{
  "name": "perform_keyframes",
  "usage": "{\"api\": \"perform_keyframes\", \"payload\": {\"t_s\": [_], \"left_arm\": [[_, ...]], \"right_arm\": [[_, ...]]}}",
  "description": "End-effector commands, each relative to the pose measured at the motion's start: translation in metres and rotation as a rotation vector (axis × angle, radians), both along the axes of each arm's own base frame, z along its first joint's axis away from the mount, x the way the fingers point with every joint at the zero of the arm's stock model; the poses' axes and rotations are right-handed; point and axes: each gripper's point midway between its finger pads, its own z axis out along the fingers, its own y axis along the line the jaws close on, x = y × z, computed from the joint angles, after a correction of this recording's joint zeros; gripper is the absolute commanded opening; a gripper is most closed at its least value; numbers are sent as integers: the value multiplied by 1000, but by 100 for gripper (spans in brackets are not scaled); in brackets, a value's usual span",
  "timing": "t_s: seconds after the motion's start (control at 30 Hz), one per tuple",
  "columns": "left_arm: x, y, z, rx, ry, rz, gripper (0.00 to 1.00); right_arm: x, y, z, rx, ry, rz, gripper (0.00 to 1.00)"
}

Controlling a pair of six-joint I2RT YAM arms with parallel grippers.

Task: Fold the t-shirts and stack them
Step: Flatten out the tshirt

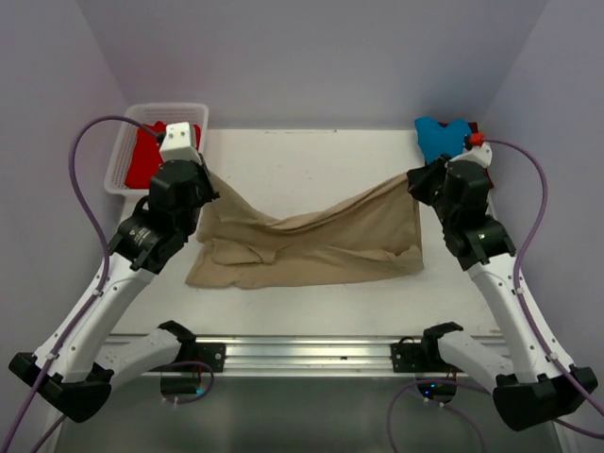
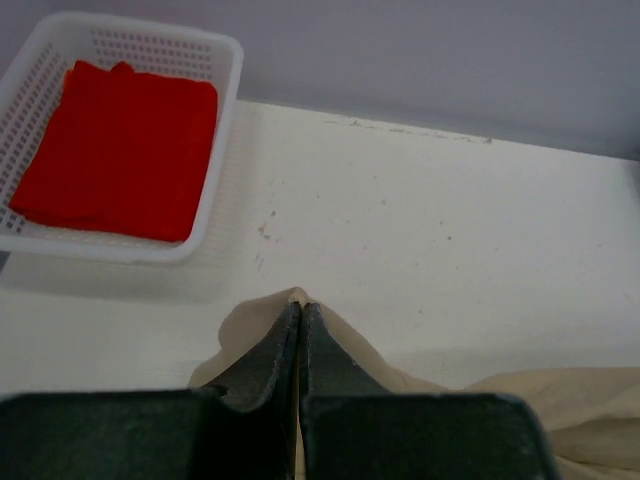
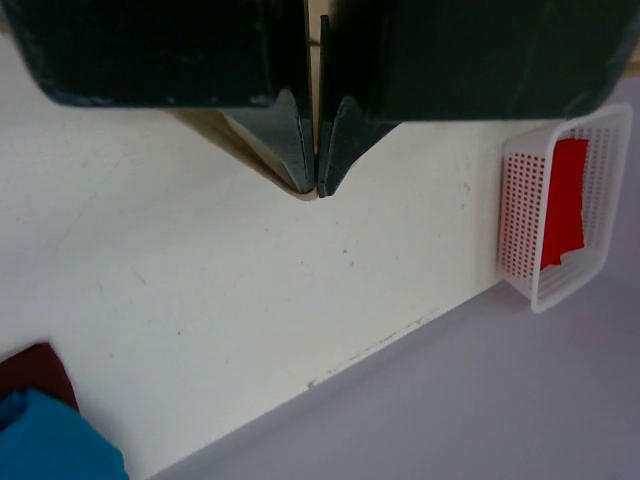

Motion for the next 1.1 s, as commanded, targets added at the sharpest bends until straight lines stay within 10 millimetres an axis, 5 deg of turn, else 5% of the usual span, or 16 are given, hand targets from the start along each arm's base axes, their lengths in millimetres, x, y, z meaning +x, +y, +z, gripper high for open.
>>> {"api": "perform_keyframes", "payload": {"t_s": [0.0, 0.2, 0.33, 0.73, 0.87, 1.07], "left_arm": [[-10, -6, 96, -54, -267, -112, 0], [-48, 0, 169, -77, -452, -212, 0], [-91, 10, 215, -140, -569, -277, 0], [-212, 11, 303, -166, -879, -563, 0], [-217, 9, 316, -131, -930, -555, 0], [-124, 8, 279, -120, -755, -418, 0]], "right_arm": [[-16, -19, 42, -201, -55, 26, 0], [-51, -47, 126, -249, -264, -69, 0], [-90, -58, 170, -233, -412, -86, 0], [-211, -97, 270, -225, -787, -180, 0], [-212, -94, 279, -197, -794, -166, 0], [-128, -83, 234, -266, -542, -178, 0]]}}
